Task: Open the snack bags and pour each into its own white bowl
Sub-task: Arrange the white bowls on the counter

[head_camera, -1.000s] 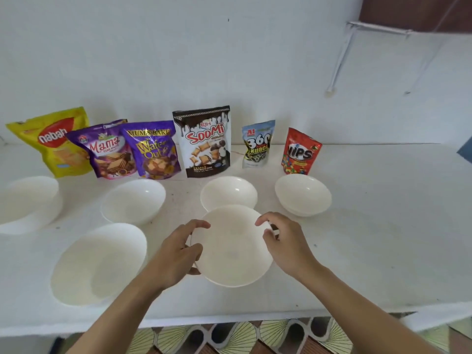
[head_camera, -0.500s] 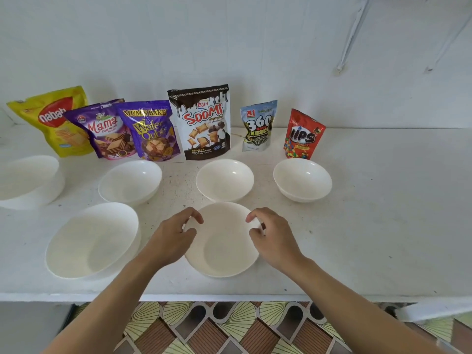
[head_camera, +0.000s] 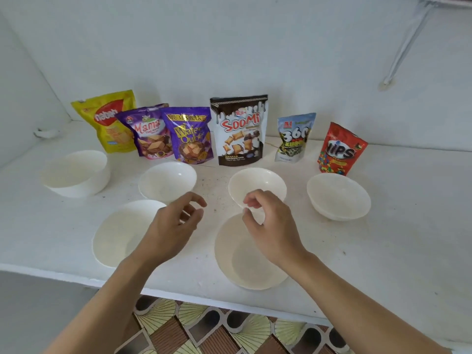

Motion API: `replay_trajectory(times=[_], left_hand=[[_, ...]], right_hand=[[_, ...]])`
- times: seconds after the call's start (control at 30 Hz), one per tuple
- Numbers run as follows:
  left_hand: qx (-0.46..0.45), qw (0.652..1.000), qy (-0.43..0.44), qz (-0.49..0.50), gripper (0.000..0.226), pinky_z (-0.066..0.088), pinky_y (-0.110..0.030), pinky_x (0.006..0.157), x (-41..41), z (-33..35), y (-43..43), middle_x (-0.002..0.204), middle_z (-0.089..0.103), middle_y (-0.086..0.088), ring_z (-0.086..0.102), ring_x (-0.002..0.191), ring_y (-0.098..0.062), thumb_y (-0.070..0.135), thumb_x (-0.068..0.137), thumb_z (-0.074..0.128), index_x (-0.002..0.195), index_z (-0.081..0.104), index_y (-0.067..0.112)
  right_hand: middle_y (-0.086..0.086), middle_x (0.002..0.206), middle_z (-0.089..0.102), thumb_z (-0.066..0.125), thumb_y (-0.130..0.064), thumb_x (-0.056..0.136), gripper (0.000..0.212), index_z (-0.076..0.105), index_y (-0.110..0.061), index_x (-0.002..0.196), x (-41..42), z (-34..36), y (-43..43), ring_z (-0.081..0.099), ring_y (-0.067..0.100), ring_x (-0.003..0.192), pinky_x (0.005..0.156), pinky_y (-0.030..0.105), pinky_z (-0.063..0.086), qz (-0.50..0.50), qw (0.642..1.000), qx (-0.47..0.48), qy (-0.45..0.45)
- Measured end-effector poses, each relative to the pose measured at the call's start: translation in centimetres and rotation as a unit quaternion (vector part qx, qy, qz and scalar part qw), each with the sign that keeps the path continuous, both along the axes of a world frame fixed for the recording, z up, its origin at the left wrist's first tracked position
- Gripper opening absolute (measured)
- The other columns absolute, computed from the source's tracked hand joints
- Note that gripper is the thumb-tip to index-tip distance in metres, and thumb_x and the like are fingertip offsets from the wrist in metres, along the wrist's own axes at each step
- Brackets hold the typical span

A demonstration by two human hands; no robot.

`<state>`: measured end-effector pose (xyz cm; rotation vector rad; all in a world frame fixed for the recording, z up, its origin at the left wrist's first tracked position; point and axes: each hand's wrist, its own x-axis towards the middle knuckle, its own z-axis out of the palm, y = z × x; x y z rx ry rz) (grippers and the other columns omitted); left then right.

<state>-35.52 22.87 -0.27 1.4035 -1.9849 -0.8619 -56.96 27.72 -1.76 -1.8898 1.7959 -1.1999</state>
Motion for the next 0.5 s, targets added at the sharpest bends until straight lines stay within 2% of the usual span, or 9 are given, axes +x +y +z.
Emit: replay_trajectory(times=[0.1, 0.2, 0.37, 0.43, 0.5], left_hand=[[-0.046, 0.998, 0.025, 0.044, 0.012, 0.050, -0.031, 0.066, 3.0, 1.8, -0.5, 0.073, 0.064, 0.001, 0.063, 0.071, -0.019, 0.025, 0.099, 0.057, 0.096, 0.061, 0.036], [-0.071, 0.992, 0.042, 0.096, 0.012, 0.050, -0.033, 0.067, 6.9, 3.2, -1.6, 0.070, 0.062, -0.001, 0.062, 0.071, -0.020, 0.024, 0.098, 0.059, 0.095, 0.063, 0.035], [-0.084, 0.982, 0.044, 0.163, 0.011, 0.051, -0.028, 0.067, 14.9, 3.7, -5.2, 0.078, 0.065, 0.002, 0.062, 0.072, -0.012, 0.025, 0.098, 0.058, 0.095, 0.063, 0.035], [-0.082, 0.979, 0.046, 0.180, 0.011, 0.048, -0.020, 0.063, 18.3, 3.2, -7.1, 0.080, 0.064, 0.003, 0.060, 0.074, -0.010, 0.025, 0.097, 0.059, 0.095, 0.064, 0.034], [-0.082, 0.977, 0.044, 0.191, 0.010, 0.043, -0.013, 0.060, 21.6, 2.6, -9.2, 0.083, 0.064, 0.004, 0.058, 0.075, -0.008, 0.024, 0.097, 0.059, 0.095, 0.063, 0.033]], right_hand=[[-0.010, 0.088, 0.064, 0.063, -0.019, 0.091, 0.006, 0.060, -0.023, 0.094, 3.2, 1.7, -2.3, 0.060, 0.007, 0.084, 0.073, 0.027, 0.052, 0.041, 0.998, 0.004, -0.047], [-0.010, 0.080, 0.066, 0.062, -0.020, 0.090, 0.005, 0.061, -0.024, 0.089, 7.4, 3.1, -5.0, 0.061, 0.008, 0.074, 0.066, 0.023, 0.050, 0.077, 0.995, 0.007, -0.066], [-0.006, 0.077, 0.065, 0.065, -0.014, 0.087, 0.008, 0.063, -0.021, 0.087, 15.3, 3.9, -10.4, 0.060, 0.011, 0.068, 0.060, 0.021, 0.049, 0.124, 0.989, 0.004, -0.084], [-0.007, 0.079, 0.065, 0.065, -0.015, 0.087, 0.007, 0.062, -0.022, 0.087, 18.7, 3.7, -12.8, 0.060, 0.011, 0.071, 0.061, 0.019, 0.048, 0.134, 0.987, 0.012, -0.082], [-0.006, 0.082, 0.065, 0.063, -0.016, 0.087, 0.007, 0.061, -0.023, 0.088, 22.0, 3.5, -15.3, 0.060, 0.012, 0.073, 0.065, 0.023, 0.050, 0.142, 0.986, 0.023, -0.082]])
